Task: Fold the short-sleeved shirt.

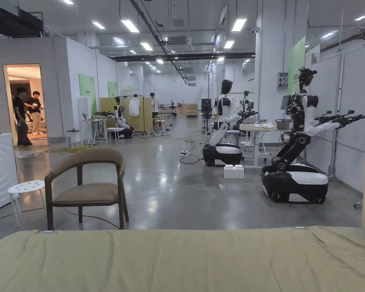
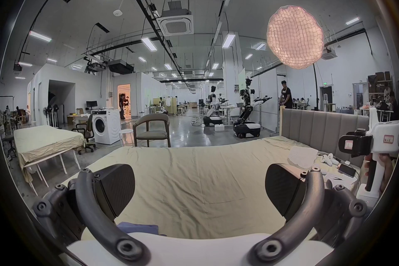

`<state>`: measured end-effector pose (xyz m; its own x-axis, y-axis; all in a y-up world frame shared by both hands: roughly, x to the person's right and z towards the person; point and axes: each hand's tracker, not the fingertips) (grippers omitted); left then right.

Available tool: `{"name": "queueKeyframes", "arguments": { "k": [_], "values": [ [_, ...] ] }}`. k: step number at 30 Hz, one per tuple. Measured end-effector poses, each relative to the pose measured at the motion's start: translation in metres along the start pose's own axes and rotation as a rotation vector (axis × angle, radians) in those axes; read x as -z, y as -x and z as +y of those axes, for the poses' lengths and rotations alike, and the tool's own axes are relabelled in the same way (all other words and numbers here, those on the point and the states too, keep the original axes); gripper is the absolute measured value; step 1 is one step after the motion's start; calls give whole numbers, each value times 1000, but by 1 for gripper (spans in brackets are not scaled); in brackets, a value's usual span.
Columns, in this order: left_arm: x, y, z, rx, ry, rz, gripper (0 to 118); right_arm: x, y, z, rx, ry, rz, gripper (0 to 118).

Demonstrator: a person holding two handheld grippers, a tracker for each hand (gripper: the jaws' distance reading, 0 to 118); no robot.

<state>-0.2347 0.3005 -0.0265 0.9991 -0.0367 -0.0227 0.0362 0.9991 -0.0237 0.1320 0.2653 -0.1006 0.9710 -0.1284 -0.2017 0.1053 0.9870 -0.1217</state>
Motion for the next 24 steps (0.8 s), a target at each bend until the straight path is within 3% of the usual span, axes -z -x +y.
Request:
{"name": "queueKeyframes", "arguments": {
  "k": [6, 9, 11, 15, 19, 24],
  "values": [
    [2, 0, 0, -7, 5, -2, 118, 6, -2, 5, 153, 27, -3, 118],
    [3, 1, 1, -17, 11, -4, 118, 12, 6, 16, 211, 102, -192, 118],
    [2, 1, 2, -25, 11, -5, 118, 17, 9, 22, 222, 184, -249, 118],
    [4, 2, 1, -36, 22, -8, 118, 15, 13, 22, 245, 186, -212, 118],
    [5, 1, 1, -41, 30, -16, 118, 12, 23, 21, 206, 196, -224, 118],
    [5, 1, 1, -39, 25, -22, 118, 15, 37, 18, 42, 196, -219, 118]
  ]
}}
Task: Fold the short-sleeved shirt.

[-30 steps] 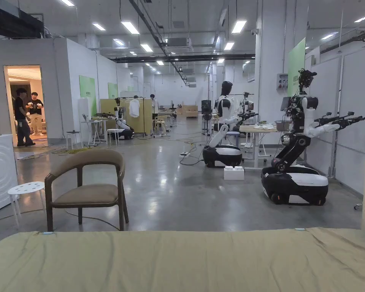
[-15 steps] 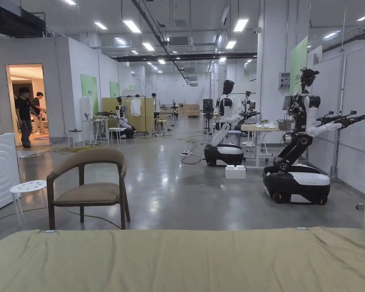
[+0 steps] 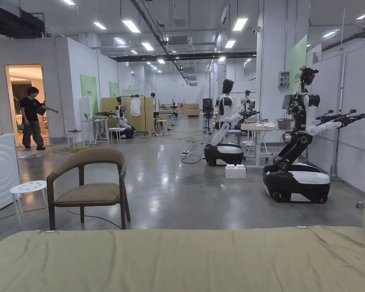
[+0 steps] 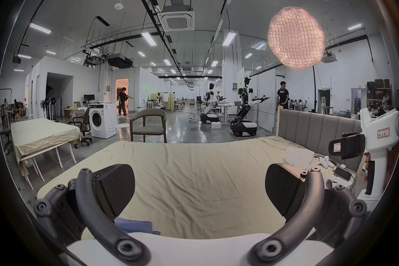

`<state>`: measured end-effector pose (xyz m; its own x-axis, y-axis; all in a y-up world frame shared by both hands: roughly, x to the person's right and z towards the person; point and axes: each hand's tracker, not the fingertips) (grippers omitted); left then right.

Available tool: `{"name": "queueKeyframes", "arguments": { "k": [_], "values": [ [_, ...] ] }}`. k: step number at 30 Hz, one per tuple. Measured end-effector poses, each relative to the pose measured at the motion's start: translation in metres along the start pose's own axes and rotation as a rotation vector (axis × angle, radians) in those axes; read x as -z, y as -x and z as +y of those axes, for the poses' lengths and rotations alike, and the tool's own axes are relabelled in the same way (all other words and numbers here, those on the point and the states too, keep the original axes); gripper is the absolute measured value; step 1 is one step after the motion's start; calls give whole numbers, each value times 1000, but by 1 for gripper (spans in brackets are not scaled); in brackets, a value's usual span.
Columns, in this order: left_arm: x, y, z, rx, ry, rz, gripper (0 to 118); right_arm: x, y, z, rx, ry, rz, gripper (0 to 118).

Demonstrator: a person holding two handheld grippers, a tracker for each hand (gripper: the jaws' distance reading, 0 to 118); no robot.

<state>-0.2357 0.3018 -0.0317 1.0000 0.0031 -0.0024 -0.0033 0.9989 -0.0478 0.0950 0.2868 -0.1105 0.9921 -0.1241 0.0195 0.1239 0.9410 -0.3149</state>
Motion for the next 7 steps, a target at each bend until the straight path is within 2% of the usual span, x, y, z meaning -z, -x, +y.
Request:
{"name": "queueKeyframes", "arguments": {
  "k": [7],
  "values": [
    [-1, -1, -1, 7, 6, 1, 118, 4, -2, -2, 45, 15, -30, 118]
  ]
}}
